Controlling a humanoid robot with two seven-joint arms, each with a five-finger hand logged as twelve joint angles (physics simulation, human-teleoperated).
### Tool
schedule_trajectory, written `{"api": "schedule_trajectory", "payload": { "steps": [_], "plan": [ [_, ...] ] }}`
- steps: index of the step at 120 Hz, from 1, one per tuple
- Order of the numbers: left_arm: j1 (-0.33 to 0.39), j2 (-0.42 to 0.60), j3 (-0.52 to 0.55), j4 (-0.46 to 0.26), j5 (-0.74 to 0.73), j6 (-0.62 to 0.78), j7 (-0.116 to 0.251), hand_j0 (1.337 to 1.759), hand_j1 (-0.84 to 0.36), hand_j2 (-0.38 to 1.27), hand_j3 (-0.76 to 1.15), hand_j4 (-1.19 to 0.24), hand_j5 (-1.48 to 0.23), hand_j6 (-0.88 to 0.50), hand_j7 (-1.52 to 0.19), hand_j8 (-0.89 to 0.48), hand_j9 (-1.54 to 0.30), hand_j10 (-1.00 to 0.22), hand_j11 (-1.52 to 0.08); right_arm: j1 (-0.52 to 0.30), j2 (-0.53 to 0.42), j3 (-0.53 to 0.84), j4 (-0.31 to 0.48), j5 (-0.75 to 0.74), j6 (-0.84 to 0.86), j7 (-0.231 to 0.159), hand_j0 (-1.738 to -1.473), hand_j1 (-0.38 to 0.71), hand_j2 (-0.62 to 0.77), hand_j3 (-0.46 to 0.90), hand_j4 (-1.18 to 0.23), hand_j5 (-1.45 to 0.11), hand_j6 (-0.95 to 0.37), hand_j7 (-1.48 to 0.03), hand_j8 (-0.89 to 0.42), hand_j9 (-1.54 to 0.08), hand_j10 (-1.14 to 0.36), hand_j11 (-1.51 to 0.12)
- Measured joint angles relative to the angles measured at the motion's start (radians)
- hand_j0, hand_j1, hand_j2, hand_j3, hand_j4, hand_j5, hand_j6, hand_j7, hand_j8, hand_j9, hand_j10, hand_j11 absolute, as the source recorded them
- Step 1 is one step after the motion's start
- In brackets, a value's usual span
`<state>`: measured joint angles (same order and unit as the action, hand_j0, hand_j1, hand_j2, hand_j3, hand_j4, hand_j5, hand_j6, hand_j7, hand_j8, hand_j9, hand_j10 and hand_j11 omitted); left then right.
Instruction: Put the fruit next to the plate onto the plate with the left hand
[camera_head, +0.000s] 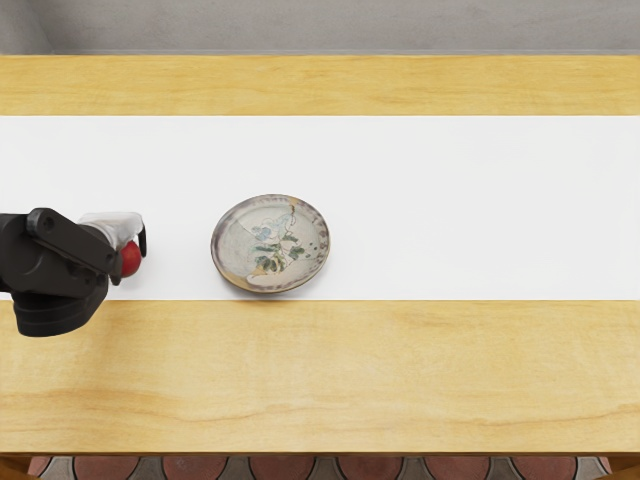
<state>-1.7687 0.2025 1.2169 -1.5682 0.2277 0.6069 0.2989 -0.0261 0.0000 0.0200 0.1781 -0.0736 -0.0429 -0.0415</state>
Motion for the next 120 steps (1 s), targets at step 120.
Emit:
{"api": "schedule_trajectory", "payload": {
  "steps": [120],
  "plan": [
    [-0.083,0.028,-0.06,0.048,-0.002,-0.007,-0.002,1.643,-0.4,0.42,0.0,-0.36,-1.23,-0.17,-1.19,-0.24,-1.21,-0.56,-1.2,0.0,0.0,0.0,0.0,0.0,0.0,0.0,-1.658,-0.32,-0.01,0.0,-0.03,-0.03,-0.03,-0.03,-0.03,-0.03,-0.03,-0.03]
  ]
}}
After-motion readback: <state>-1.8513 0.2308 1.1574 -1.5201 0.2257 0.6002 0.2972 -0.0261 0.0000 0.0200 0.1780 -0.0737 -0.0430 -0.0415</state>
